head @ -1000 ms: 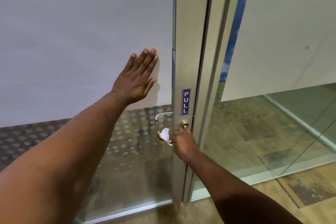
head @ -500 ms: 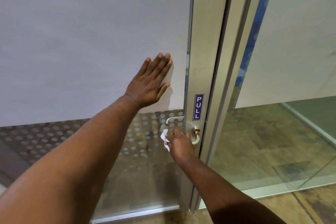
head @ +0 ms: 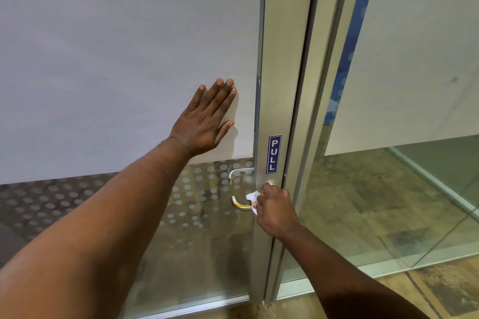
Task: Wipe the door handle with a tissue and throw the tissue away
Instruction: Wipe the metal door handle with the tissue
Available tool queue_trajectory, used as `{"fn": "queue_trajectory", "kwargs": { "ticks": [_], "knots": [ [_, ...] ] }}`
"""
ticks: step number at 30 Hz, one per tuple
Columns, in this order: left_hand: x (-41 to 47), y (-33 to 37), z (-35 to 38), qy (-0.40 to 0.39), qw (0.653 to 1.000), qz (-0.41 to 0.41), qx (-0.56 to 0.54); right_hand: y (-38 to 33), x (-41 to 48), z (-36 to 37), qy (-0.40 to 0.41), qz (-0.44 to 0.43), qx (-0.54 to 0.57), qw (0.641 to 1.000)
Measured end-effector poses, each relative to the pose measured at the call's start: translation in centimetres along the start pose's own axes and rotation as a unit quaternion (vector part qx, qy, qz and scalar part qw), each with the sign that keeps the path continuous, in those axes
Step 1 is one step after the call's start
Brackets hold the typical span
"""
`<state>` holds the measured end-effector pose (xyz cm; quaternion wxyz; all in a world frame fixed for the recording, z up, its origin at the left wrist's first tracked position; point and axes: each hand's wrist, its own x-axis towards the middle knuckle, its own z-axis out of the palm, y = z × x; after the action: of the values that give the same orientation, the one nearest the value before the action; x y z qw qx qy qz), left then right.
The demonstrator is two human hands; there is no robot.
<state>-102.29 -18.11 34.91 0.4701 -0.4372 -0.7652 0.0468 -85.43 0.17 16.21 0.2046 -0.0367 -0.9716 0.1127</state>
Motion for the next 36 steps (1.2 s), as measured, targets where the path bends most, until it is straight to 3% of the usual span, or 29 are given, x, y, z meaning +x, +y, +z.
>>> {"fn": "queue_trajectory", "kwargs": {
  "ticks": [16, 24, 31, 36],
  "knots": [
    [0.1, 0.0, 0.1, 0.003, 1.0, 0.003, 0.007, -3.5, 2.0, 1.1, -0.084, -0.075, 0.03, 0.993],
    [0.1, 0.0, 0.1, 0.005, 1.0, 0.006, 0.011, -5.7, 2.4, 1.6, -0.086, -0.083, -0.046, 0.992],
    [0.1, -0.1, 0.3, 0.007, 1.0, 0.003, 0.006, -4.0, 1.0, 0.9, -0.069, -0.142, -0.025, 0.987],
    [0.0, -0.1, 0.2, 0.009, 1.0, 0.004, 0.006, -0.5, -0.4, 0.7, -0.065, -0.114, -0.034, 0.991]
  ]
}}
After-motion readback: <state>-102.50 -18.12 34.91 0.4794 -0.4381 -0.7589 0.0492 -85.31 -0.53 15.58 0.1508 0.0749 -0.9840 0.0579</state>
